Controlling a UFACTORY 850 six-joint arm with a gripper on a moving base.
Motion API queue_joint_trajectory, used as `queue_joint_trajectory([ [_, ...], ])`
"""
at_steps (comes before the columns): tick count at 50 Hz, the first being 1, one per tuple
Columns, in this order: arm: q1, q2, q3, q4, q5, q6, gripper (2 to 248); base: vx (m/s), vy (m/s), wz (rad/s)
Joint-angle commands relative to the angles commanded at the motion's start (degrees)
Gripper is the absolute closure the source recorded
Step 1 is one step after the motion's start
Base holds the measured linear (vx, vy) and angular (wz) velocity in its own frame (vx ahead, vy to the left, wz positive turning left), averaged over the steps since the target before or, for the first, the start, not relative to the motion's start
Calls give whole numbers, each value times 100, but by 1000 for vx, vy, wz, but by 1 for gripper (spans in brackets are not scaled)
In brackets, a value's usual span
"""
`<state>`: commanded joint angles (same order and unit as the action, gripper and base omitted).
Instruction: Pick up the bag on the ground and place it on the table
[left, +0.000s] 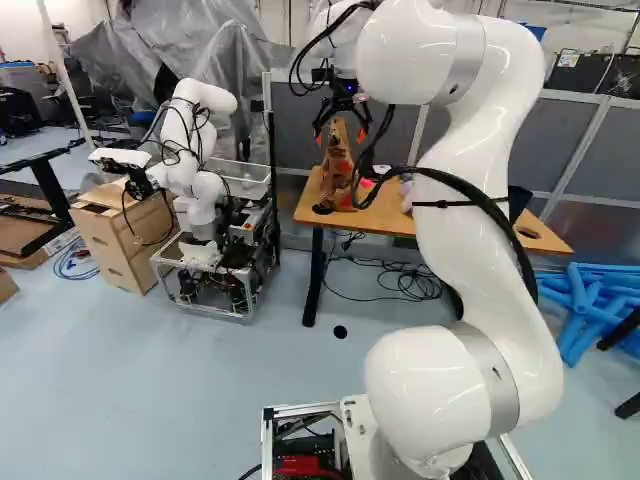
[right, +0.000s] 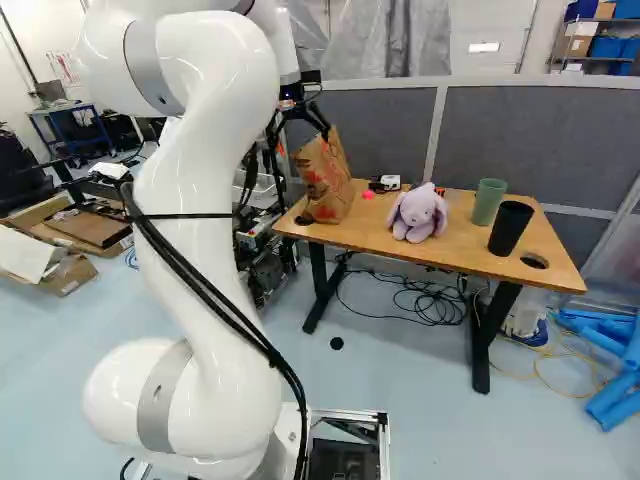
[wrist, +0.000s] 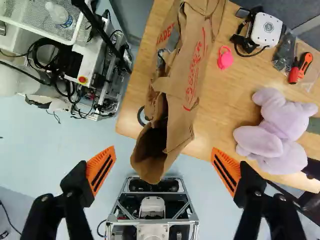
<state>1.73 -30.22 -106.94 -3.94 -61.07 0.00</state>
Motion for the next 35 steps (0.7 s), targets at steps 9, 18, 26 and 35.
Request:
queue_joint_trajectory([
  [9,-5,142,314,12,342,0,3,0,0,0],
  [18,-12,310,683,26,745,0,3,0,0,0],
  [26,-18,474,1045,40,1139,0,3,0,0,0],
  [35,-25,679,1497,58,1632,0,3,0,0,0],
])
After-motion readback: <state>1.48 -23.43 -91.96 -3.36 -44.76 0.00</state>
